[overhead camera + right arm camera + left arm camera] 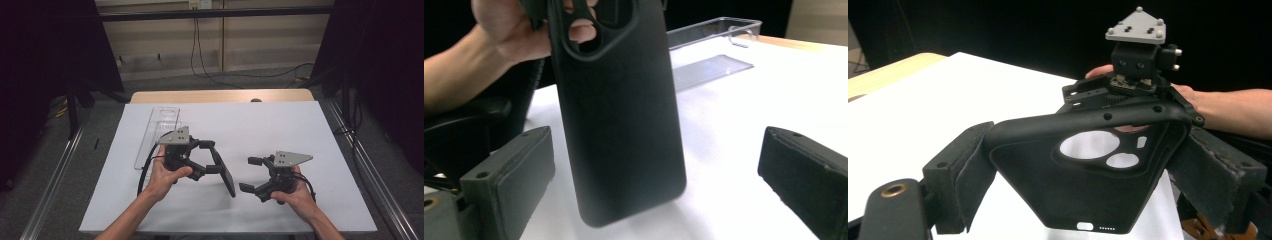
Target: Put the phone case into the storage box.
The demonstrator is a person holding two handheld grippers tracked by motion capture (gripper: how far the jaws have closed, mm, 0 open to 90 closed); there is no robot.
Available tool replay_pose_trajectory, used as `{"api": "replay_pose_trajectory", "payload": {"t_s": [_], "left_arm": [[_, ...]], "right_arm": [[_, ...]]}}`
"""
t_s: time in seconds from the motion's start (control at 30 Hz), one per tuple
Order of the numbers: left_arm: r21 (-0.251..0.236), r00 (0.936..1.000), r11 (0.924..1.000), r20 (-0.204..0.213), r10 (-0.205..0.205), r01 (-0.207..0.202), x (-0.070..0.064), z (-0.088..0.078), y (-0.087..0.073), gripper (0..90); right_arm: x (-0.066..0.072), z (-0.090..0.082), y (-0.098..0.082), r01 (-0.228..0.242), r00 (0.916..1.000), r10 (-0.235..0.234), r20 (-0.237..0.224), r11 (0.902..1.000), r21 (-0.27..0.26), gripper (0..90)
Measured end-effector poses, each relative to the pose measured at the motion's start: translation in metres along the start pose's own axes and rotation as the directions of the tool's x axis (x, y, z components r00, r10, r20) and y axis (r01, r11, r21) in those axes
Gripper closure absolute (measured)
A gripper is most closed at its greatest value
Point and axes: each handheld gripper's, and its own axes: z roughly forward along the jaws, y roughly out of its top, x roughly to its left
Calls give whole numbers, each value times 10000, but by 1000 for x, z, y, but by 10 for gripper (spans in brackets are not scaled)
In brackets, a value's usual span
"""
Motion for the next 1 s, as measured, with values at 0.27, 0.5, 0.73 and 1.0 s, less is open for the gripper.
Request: {"api": "replay_pose_trajectory", "payload": {"t_s": [0.27,0.5,0.73,1.0], "left_arm": [[-1,9991,9999,-393,-170,170,3,-5,0,145],[27,9970,9996,-721,-267,270,5,-9,0,145],[72,9942,9994,-1022,-337,346,5,-13,0,145],[53,9872,9992,-1552,-376,389,6,-18,2,145]], "right_arm": [[-1,-2,0,-109,9999,110,134,9999,-69,12],[2,-6,2,-41,9993,54,376,9994,-350,10],[6,-11,4,348,9819,-271,1873,9987,-379,10],[14,-27,-13,224,9592,-109,2824,9990,-378,15]]}}
